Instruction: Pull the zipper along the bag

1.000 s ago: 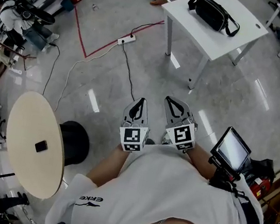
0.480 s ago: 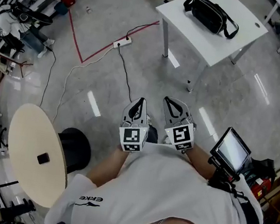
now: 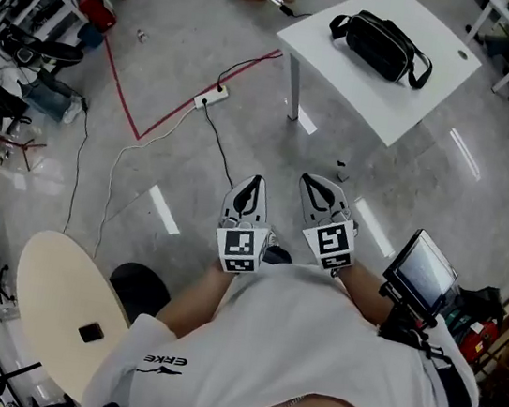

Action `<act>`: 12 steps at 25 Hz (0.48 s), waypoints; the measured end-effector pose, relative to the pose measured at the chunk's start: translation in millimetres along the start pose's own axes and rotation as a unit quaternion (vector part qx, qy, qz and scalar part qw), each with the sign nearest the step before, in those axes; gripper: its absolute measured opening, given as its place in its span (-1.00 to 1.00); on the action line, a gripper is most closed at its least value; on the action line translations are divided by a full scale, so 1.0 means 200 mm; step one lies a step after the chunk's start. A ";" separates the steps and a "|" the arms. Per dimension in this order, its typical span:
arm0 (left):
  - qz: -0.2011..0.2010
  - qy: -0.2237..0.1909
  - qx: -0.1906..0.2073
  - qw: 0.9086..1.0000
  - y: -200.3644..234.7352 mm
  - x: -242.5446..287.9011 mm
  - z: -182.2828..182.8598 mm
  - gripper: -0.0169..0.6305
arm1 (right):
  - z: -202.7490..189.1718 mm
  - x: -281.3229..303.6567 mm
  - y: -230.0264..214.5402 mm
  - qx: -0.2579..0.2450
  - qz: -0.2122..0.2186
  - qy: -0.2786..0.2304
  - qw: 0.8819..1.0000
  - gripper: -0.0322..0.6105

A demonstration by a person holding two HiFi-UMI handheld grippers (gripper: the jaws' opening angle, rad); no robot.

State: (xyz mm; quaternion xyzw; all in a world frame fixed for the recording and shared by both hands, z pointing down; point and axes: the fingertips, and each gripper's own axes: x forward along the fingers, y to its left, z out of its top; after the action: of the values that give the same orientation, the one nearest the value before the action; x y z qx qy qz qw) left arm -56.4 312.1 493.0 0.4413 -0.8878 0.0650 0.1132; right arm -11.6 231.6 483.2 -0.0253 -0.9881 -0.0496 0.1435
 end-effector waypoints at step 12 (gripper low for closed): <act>-0.050 -0.009 -0.014 0.999 0.34 0.26 0.02 -0.93 | 0.08 0.35 0.01 -0.002 -0.051 0.021 0.998 -0.89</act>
State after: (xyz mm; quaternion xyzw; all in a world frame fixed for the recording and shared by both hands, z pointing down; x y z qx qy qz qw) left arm -141.7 313.4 502.3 0.4838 -0.8666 0.0428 0.1149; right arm -83.9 238.1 488.0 0.0260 -0.9848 -0.0591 0.1614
